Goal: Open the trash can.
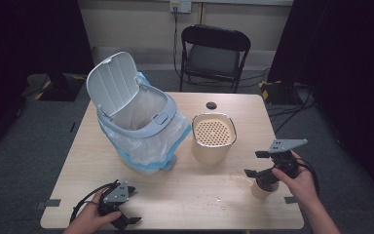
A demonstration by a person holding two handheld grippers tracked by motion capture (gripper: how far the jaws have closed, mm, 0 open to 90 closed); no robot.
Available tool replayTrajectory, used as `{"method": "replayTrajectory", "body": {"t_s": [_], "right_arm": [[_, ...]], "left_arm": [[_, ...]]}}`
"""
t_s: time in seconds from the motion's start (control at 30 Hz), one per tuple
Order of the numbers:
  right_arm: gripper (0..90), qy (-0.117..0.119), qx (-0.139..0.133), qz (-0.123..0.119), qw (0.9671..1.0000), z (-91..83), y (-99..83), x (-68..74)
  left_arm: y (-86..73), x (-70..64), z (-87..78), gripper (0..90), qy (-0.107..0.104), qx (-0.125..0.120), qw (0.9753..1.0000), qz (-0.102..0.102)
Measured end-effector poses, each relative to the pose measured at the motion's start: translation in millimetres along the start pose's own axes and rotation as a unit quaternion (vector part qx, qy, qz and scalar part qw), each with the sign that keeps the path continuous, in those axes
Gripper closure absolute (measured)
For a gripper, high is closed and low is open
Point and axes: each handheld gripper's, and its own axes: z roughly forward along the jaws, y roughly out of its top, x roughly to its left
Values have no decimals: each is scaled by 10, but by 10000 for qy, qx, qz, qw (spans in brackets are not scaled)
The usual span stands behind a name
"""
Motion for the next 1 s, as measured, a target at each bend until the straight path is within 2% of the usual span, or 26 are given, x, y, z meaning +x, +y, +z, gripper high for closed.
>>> {"method": "replayTrajectory", "body": {"t_s": [0.53, 1.0], "right_arm": [[144, -48, -84, 183, 9998, -56, -227, -53], [143, -135, -89, 204, 9997, -104, -388, -82]], "left_arm": [[0, -3, 0, 0, 4, 3, 10000, -11], [-1, -4, 0, 0, 6, 1, 10000, -16]]}}
